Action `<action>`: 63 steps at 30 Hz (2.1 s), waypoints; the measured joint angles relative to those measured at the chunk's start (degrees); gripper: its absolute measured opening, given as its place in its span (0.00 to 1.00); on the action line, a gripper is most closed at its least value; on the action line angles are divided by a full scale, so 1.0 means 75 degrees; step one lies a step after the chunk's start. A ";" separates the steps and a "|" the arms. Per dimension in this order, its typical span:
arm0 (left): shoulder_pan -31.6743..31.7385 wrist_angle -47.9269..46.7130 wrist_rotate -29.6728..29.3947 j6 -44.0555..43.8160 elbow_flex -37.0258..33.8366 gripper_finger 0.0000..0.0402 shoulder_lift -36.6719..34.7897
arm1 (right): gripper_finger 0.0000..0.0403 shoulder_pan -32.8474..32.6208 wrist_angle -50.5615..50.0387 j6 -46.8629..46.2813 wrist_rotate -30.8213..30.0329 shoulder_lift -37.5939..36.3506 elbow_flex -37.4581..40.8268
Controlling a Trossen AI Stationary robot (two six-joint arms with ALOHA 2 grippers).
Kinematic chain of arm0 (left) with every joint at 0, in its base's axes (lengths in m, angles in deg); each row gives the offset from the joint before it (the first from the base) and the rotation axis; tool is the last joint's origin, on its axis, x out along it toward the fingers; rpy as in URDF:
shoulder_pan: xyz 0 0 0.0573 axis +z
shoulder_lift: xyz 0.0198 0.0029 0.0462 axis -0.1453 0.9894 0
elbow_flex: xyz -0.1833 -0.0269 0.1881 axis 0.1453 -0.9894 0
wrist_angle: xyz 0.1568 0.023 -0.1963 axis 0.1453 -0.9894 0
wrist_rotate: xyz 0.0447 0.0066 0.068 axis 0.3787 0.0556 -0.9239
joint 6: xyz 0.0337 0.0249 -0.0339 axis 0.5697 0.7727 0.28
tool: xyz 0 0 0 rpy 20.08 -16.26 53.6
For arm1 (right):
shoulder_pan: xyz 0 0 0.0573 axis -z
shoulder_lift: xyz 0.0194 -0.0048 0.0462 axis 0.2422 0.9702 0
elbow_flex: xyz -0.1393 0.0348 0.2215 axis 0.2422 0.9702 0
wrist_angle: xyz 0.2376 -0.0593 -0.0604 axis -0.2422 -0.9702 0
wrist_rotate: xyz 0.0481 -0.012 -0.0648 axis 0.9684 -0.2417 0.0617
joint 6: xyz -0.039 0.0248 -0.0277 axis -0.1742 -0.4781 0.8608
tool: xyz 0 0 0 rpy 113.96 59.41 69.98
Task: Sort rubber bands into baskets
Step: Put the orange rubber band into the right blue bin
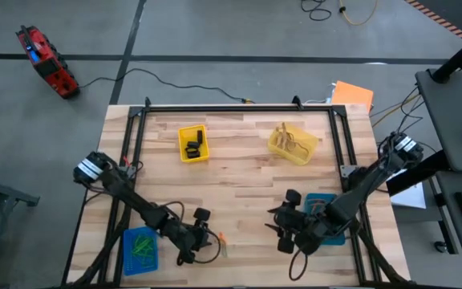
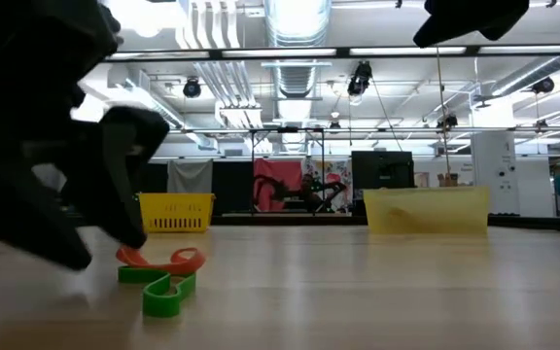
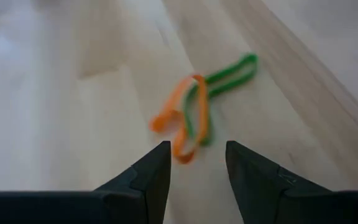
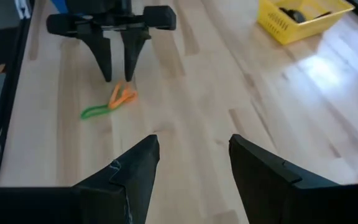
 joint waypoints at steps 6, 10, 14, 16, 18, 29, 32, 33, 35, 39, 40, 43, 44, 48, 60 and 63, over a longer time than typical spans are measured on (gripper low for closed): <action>0.0000 0.0144 0.0108 0.0034 0.0128 0.35 0.0353 | 0.47 -0.0161 0.0180 -0.0359 0.0003 0.0414 0.0000; 0.0000 0.0256 0.0109 0.0034 0.0125 0.35 0.0384 | 0.47 -0.0196 0.0213 -0.0460 0.0000 0.0571 0.0003; 0.0006 0.0256 0.0098 0.0001 0.0120 0.32 0.0385 | 0.47 -0.0196 0.0351 -0.0464 -0.0057 0.0665 0.0003; 0.0006 0.0259 0.0100 -0.0017 0.0119 0.28 0.0392 | 0.47 -0.0196 0.0341 -0.0472 -0.0061 0.0702 0.0003; 0.0006 0.0268 0.0107 -0.0019 0.0116 0.21 0.0397 | 0.47 -0.0196 0.0344 -0.0495 -0.0060 0.0744 0.0003; 0.0015 -0.0010 -0.0255 0.0042 0.0096 0.00 0.0204 | 0.47 -0.0193 0.0352 -0.0543 -0.0287 0.0810 0.0003; 0.0015 -0.0201 -0.0486 0.0197 0.0096 0.00 0.0003 | 0.47 -0.0193 0.0353 -0.0542 -0.0316 0.0810 0.0001; 0.0015 -0.0347 -0.0538 0.0246 0.0096 0.00 -0.0087 | 0.47 -0.0193 0.0353 -0.0542 -0.0365 0.0810 0.0001; 0.0025 -0.0662 -0.0733 0.0270 0.0096 0.00 -0.0316 | 0.47 -0.0193 0.0364 -0.0539 -0.0552 0.0829 0.0000; 0.0055 -0.1081 -0.1120 0.0390 0.0065 0.00 -0.0829 | 0.47 -0.0161 0.0556 -0.0375 -0.0925 0.1008 0.0000; 0.0055 -0.1093 -0.1164 0.0473 0.0035 0.00 -0.0977 | 0.47 -0.0130 0.0715 -0.0245 -0.0981 0.1080 0.0000; 0.0068 -0.1044 -0.1168 0.0688 -0.0104 0.00 -0.1436 | 0.48 0.0038 0.1302 0.0239 -0.1067 0.1376 0.0000; 0.0089 -0.0995 -0.1175 0.0738 -0.0167 0.00 -0.1594 | 0.48 0.0107 0.1583 0.0469 -0.1074 0.1495 0.0000; 0.0223 -0.0607 -0.1200 0.0861 -0.0411 0.00 -0.2196 | 0.48 0.0388 0.3011 0.1675 -0.1058 0.1996 0.0000; 0.0694 -0.0303 -0.1894 0.0331 -0.0641 0.00 -0.2771 | 0.48 0.1442 0.6327 0.3200 0.0120 0.2958 -0.0047; 0.0758 -0.0262 -0.1913 0.0291 -0.0587 0.00 -0.2728 | 0.48 0.1658 0.6355 0.3211 0.0174 0.3196 -0.0235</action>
